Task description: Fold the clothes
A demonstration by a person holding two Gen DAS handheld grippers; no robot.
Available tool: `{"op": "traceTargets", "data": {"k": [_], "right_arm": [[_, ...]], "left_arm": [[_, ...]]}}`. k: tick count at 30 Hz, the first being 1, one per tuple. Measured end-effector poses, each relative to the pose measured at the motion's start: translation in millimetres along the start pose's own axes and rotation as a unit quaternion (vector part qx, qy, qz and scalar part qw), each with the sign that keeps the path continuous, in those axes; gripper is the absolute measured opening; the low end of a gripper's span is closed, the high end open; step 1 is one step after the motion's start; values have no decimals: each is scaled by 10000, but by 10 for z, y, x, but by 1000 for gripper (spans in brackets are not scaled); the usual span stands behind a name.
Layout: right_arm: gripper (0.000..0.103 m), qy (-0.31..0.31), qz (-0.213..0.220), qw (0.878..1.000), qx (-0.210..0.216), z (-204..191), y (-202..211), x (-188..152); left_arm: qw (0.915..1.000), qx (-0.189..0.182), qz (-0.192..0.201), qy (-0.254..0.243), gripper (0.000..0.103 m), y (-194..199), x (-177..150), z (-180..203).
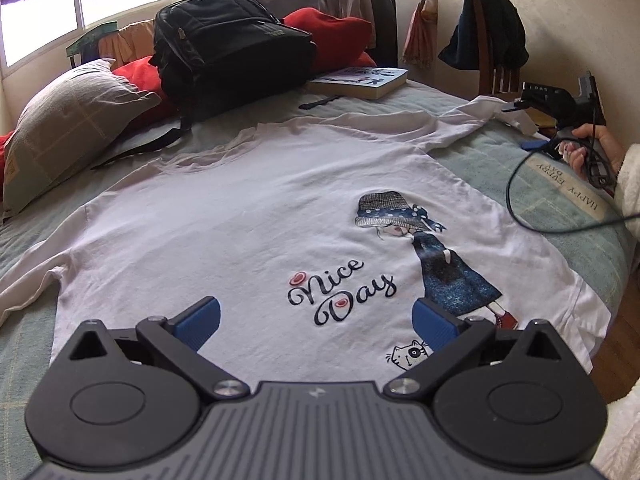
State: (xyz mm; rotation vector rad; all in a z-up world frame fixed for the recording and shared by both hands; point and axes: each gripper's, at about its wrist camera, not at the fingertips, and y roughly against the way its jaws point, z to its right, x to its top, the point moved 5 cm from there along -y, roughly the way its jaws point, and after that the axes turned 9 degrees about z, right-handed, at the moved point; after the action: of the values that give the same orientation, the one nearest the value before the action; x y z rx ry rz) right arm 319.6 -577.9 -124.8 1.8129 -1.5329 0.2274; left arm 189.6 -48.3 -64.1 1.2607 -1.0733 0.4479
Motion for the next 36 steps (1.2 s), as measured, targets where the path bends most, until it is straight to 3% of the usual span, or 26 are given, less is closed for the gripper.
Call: {"op": "traceTargets", "data": {"k": [9,11,12,13,17,26,30,36], "right_arm": [[69,-600,629,9954,-398,237,-382,370],[51,-605,735,9937,-599,272,-424,386],[34,-610,775,9925,-727,291,-437,386],[24,-620,807,9913,-836,310,-448,387],[18,-482,776,9911,-972,307,-412,460],[11,464,1189,9879,-882,-88,229,837],[9,518,1335,9847,-996,-108,401,1017],[9,627,1515,9719,-1691,-22,550,1111]], "left_arm": [[9999,98,-76,34,101,-37,-10,-5],[9999,97,-73,23,101,-35,1,-3],[9999,96,-71,18,101,-35,6,-2],[9999,95,-69,12,101,-34,11,-1],[9999,122,-12,13,101,-6,41,-9],[9999,123,64,-24,101,64,40,21],[9999,97,134,-51,101,100,48,57],[9997,122,188,-62,101,161,51,46]]}}
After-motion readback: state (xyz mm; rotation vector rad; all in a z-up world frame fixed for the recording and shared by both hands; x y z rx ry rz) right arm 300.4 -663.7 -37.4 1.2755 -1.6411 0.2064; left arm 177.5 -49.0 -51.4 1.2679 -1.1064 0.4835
